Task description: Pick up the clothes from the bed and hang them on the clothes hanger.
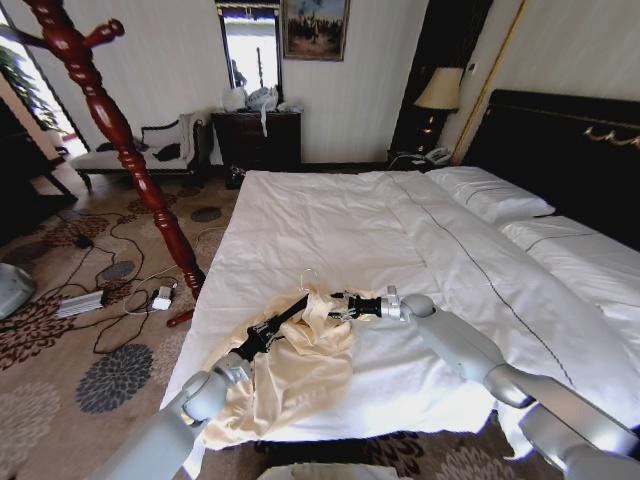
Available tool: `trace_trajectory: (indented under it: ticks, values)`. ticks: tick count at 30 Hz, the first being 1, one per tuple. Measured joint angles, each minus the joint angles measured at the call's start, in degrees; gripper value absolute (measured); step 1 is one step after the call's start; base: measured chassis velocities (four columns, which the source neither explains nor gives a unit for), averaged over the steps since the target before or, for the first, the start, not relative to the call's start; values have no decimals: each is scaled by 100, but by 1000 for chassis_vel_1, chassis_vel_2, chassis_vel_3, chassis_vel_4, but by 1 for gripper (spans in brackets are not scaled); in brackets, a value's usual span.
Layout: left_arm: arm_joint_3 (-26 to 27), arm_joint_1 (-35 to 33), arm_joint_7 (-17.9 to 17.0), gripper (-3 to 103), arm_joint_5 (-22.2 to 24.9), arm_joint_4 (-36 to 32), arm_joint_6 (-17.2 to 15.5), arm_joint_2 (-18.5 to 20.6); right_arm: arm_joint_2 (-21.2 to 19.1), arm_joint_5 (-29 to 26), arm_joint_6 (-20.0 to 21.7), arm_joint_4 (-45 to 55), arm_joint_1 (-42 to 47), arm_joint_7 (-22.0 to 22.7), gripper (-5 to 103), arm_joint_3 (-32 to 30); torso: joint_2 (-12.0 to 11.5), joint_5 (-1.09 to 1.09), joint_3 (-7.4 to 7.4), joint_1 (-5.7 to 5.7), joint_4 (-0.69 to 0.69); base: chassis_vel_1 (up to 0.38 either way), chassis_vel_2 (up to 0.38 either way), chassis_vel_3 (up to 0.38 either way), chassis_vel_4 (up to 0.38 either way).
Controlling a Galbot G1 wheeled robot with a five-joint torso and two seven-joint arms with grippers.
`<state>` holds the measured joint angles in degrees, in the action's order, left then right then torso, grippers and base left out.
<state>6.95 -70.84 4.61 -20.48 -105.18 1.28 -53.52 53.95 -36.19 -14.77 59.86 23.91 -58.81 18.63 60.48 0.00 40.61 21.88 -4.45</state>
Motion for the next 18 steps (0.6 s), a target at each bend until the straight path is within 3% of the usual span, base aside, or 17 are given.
trace_trajectory:
  ticks: [5,7,11,13,18]
  values:
    - [-8,41,12,20,-7,42,49,-17,53,202,-57,-30,-94,-240,102,33,0,0,0,0,-1,0,0,0,0]
    - [-8,49,14,20,-8,44,63,-17,71,234,-68,-55,-105,-275,98,33,0,0,0,0,-1,0,0,0,0]
    - [-12,65,22,20,-34,43,146,-4,150,301,-80,-186,-133,-428,78,32,0,0,0,0,-1,0,0,0,0]
    - [-11,66,24,20,-45,43,171,-1,161,307,-80,-205,-136,-456,78,32,0,0,0,0,-1,0,0,0,0]
    - [-12,92,34,20,-111,93,284,1,165,315,-72,-257,-172,-511,56,11,0,0,0,0,-1,0,0,0,0]
